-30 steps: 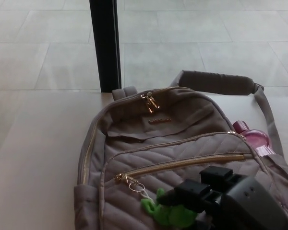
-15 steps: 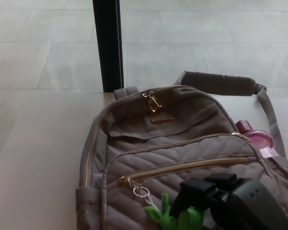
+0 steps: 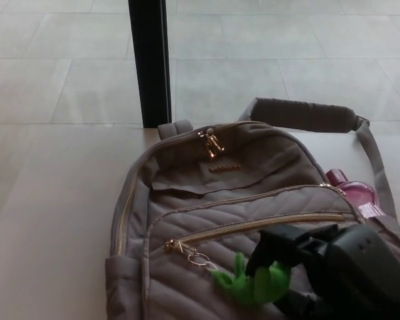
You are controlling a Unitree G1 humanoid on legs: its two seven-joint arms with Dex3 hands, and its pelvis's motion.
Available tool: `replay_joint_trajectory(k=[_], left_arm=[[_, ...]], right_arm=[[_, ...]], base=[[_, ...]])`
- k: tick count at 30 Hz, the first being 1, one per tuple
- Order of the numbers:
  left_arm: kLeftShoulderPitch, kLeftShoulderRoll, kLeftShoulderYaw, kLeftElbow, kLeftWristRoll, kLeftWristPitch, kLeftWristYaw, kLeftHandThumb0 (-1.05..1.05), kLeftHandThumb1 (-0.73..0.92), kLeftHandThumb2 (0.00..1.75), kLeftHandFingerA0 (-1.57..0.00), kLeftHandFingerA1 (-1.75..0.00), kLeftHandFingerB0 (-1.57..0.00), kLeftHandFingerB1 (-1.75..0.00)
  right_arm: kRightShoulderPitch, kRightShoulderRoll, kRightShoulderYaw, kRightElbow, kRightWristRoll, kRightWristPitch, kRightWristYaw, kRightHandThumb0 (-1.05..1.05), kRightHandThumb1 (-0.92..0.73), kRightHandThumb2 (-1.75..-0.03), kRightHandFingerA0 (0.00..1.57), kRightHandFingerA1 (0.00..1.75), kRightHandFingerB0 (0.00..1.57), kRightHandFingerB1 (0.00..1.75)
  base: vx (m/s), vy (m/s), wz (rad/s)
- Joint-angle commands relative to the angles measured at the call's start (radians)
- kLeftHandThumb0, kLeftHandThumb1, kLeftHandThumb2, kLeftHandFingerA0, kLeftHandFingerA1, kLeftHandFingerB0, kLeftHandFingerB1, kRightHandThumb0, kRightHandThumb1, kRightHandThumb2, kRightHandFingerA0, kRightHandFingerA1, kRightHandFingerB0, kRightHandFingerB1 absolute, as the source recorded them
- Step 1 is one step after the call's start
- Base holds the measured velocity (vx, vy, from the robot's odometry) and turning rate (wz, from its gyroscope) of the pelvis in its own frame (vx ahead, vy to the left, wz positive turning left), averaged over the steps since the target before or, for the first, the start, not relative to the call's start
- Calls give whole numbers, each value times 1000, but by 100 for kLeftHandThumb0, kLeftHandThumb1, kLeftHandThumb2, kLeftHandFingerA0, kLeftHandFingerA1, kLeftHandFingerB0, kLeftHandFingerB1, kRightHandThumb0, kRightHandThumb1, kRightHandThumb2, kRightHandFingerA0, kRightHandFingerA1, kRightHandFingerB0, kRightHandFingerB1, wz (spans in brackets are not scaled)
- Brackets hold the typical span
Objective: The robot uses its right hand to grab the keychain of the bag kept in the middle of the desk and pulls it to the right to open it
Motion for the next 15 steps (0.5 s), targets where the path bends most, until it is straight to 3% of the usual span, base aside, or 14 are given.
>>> replay_joint_trajectory(k=[1, 3, 4, 5, 6, 7, 8, 12, 15], left_arm=[[14, 18, -12, -11, 22, -26, 24, -85, 92, 72, -78, -61, -64, -44], [9, 13, -1, -3, 8, -17, 12, -82, 92, 70, -77, -57, -62, -43], [10, 11, 8, 2, 0, -24, 5, -87, 92, 69, -79, -61, -63, -43], [9, 11, 4, 6, 8, -31, 16, -87, 92, 70, -82, -64, -66, -45], [16, 9, 3, 6, 9, -31, 16, -87, 92, 71, -82, -63, -65, -45], [19, 9, 2, 7, 10, -31, 16, -87, 92, 71, -82, -63, -65, -45], [20, 10, 1, 3, 10, -33, 13, -87, 92, 72, -79, -63, -65, -45], [26, 14, 4, -7, 6, -22, 13, -85, 92, 71, -80, -62, -66, -45], [24, 13, 7, 4, 3, -18, 7, -88, 92, 71, -81, -63, -64, -44]], right_arm=[[-77, -13, -67, 3, 60, 78, 76, -23, -34, -129, 108, 175, 76, 175], [-117, -21, -89, 12, 79, 90, 95, -24, -34, -131, 108, 175, 74, 175], [-152, -39, -108, 12, 79, 105, 121, -34, -38, -121, 132, 150, 107, 136], [-168, -47, -119, 14, 89, 112, 134, -35, -38, -122, 131, 149, 106, 135], [-171, -58, -127, 13, 96, 110, 142, -28, -34, -135, 105, 175, 78, 167], [-172, -63, -131, 12, 99, 110, 147, -28, -34, -135, 105, 175, 78, 167], [-183, -71, -143, 17, 108, 113, 150, -33, -36, -120, 131, 147, 108, 134], [-204, -92, -168, 21, 113, 122, 165, -35, -37, -120, 131, 147, 108, 133], [-213, -164, -242, 53, 147, 94, 172, -35, -35, -116, 130, 145, 107, 129]], base=[[0, 0, 0], [0, 0, 0], [0, 0, 0], [0, 0, 0], [0, 0, 0], [0, 0, 0], [0, 0, 0], [0, 0, 0], [0, 0, 0]])
